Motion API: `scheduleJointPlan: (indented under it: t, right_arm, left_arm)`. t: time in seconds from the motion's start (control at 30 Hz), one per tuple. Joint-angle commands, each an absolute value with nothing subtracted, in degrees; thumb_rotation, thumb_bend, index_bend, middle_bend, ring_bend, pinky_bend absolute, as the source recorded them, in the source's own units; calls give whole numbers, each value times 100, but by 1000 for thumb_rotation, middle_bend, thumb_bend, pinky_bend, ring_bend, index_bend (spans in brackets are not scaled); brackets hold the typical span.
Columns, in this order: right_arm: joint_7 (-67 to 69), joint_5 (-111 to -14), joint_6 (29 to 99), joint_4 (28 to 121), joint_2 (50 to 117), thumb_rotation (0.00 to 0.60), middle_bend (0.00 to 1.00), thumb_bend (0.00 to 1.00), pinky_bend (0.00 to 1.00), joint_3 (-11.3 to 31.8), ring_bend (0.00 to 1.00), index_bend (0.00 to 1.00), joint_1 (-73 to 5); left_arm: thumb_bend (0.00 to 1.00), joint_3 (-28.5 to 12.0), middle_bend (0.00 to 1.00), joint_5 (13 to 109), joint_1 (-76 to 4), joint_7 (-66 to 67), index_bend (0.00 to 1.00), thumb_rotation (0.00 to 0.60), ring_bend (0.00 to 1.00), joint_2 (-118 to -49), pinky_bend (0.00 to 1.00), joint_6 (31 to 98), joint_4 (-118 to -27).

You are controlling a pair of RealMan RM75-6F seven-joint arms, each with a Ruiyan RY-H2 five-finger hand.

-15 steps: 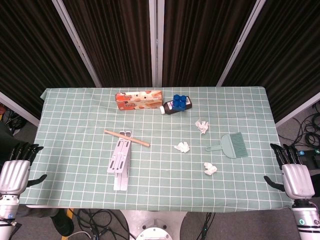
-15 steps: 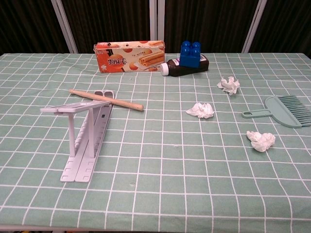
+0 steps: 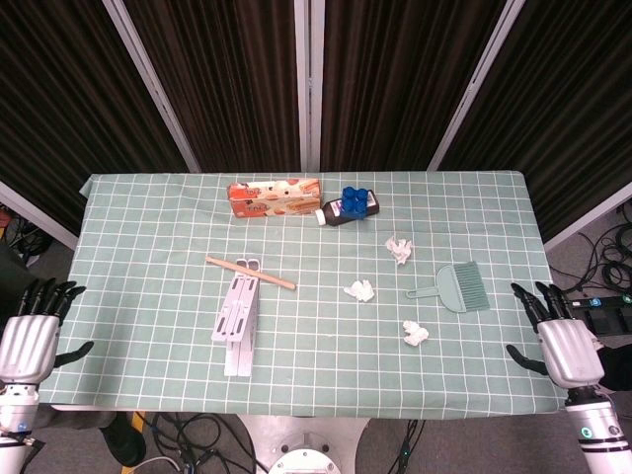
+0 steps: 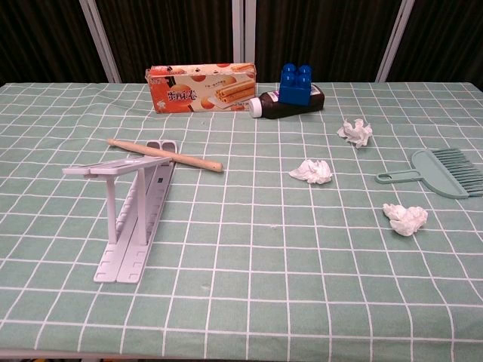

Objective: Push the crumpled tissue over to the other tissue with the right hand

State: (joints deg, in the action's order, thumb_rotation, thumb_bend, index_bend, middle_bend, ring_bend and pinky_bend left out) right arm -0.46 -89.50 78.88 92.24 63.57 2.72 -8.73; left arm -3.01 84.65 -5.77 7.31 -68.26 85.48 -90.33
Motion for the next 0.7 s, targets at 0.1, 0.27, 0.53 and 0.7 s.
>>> scheduleJointPlan:
  t: [0.1,0.27,0.53,0.7]
  right_arm:
    - [-392,-8935,6732,9000,6713,600,276,122,82,395,9,163,-1705]
    - [-822,-8684,5731,8440,7360,600,286,122,84,563,10,185,-2450]
    - [-1168,-8383,5089,7153,8322,600,316,122,85,700,10,297,-3108]
    - [-1229,-8422,5019,6594,8644,600,320,126,85,631,10,341,-3296]
  left_arm:
    - [8,-300,148,8488,-569,715,188,600,78,-6829,63,8576,-9049]
    - [8,-302,148,8453,-554,667,188,600,78,-6793,63,8566,-9058]
    - [8,-310,148,8408,-559,650,188,600,78,-6768,63,8524,-9074]
    - [7,-322,148,8394,-581,685,188,600,78,-6779,63,8492,-9089]
